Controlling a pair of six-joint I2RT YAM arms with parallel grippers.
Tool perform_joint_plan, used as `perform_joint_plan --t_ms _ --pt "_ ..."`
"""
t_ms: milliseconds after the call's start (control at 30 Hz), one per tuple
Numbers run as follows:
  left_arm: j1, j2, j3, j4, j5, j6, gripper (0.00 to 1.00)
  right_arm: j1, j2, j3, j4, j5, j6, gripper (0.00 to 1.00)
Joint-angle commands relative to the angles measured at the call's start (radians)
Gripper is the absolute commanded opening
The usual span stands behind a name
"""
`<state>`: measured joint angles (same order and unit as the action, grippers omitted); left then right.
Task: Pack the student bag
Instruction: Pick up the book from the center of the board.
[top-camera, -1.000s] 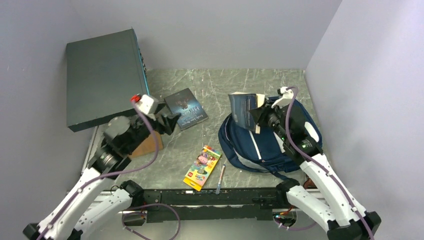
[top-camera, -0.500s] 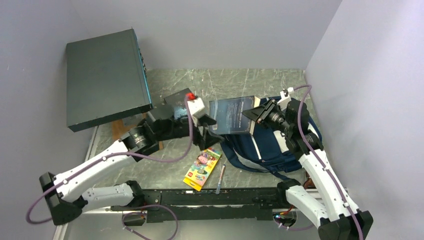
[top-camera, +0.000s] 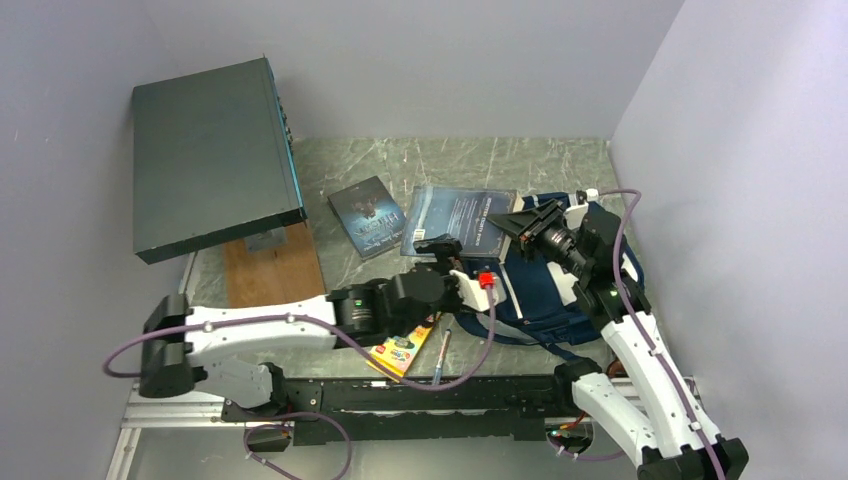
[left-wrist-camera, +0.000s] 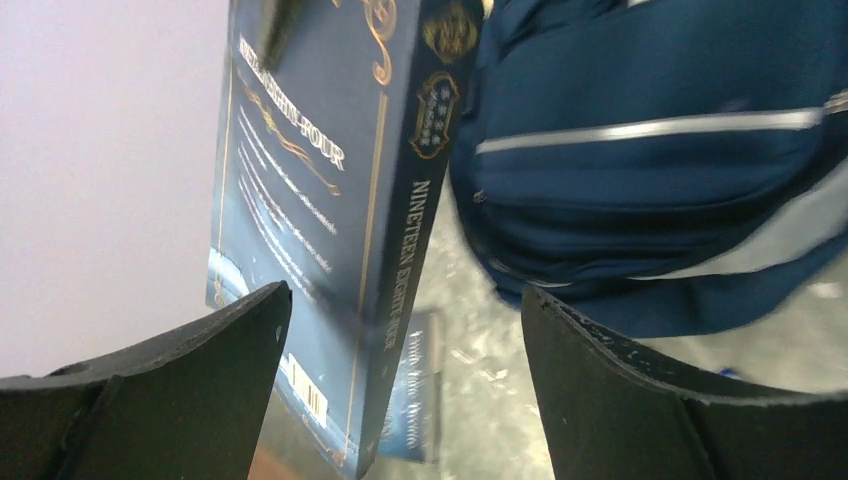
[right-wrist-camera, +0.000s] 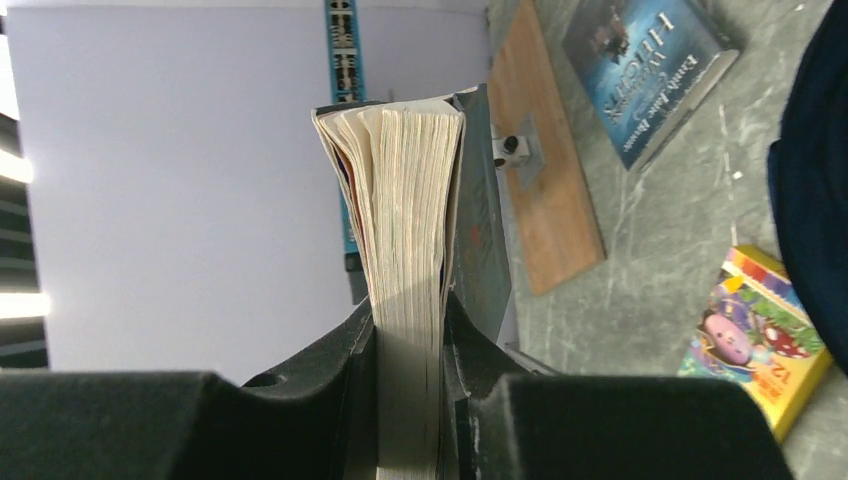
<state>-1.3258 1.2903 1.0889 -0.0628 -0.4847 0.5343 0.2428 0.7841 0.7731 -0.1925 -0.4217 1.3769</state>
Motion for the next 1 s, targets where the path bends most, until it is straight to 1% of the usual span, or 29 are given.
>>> perform_joint_plan --t_ms 0,100,167,233,300,333,367,400,433,467,533,567,600,667,700,767,800,833,900,967 --pt "-0.003 0.093 0.059 0.164 -0.341 0.195 0.9 0.01 -0.056 -0.001 0.187 -0.038 0.163 0.0" --pt "-0.003 0.161 0.079 0.215 -0.426 0.244 0.84 0.019 -0.08 -0.022 0.216 -0.039 0.203 0.0" --pt "-0.003 0.179 0.072 0.282 -0.494 0.31 0.74 0.018 -0.098 -0.026 0.203 -0.043 0.206 0.0" --pt "-0.003 0.182 0.048 0.368 -0.542 0.366 0.54 0.019 -0.121 -0.043 0.207 -0.039 0.212 0.0" --pt "-0.003 0.176 0.036 0.388 -0.568 0.379 0.33 0.019 -0.147 -0.064 0.216 -0.027 0.192 0.0" --pt "-0.003 0.171 0.038 0.362 -0.574 0.362 0.23 0.019 -0.157 -0.067 0.213 -0.018 0.155 0.06" --pt "-0.003 0.164 0.044 0.325 -0.575 0.329 0.14 0.019 -0.165 -0.065 0.21 -0.012 0.097 0.22" --pt "-0.003 0.152 0.057 0.256 -0.565 0.283 0.09 0.019 -0.172 -0.057 0.206 -0.003 0.013 0.37" --pt "-0.002 0.137 0.075 0.149 -0.531 0.204 0.04 0.018 -0.176 -0.04 0.185 0.006 -0.114 0.5" --pt "0.002 0.121 0.103 0.025 -0.476 0.113 0.02 0.018 -0.176 -0.011 0.121 0.022 -0.255 0.62" --pt "0.027 0.092 0.189 -0.24 -0.266 -0.069 0.0 0.018 -0.162 0.083 -0.071 0.089 -0.554 0.81" --pt "0.048 0.079 0.233 -0.354 -0.14 -0.145 0.0 0.018 -0.154 0.136 -0.17 0.14 -0.682 0.96" --pt "0.076 0.067 0.263 -0.442 -0.017 -0.208 0.0 0.018 -0.144 0.171 -0.266 0.19 -0.795 0.99" --pt "0.142 0.019 0.28 -0.534 0.219 -0.275 0.0 0.018 -0.132 0.205 -0.386 0.276 -0.933 1.0" --pt "0.175 -0.001 0.279 -0.554 0.334 -0.298 0.0 0.018 -0.128 0.213 -0.413 0.289 -0.991 1.0" --pt "0.255 -0.039 0.268 -0.574 0.575 -0.311 0.0 0.018 -0.107 0.242 -0.459 0.256 -1.105 1.0" --pt "0.294 -0.052 0.266 -0.586 0.692 -0.309 0.0 0.018 -0.093 0.256 -0.486 0.206 -1.155 1.0" --pt "0.33 -0.061 0.265 -0.598 0.788 -0.305 0.0 0.018 -0.079 0.272 -0.507 0.122 -1.208 1.0" --pt "0.383 -0.061 0.267 -0.634 0.919 -0.287 0.0 0.018 -0.062 0.304 -0.538 -0.019 -1.269 1.0" --pt "0.422 -0.044 0.277 -0.678 1.006 -0.27 0.0 0.018 -0.075 0.319 -0.513 -0.14 -1.289 1.0"
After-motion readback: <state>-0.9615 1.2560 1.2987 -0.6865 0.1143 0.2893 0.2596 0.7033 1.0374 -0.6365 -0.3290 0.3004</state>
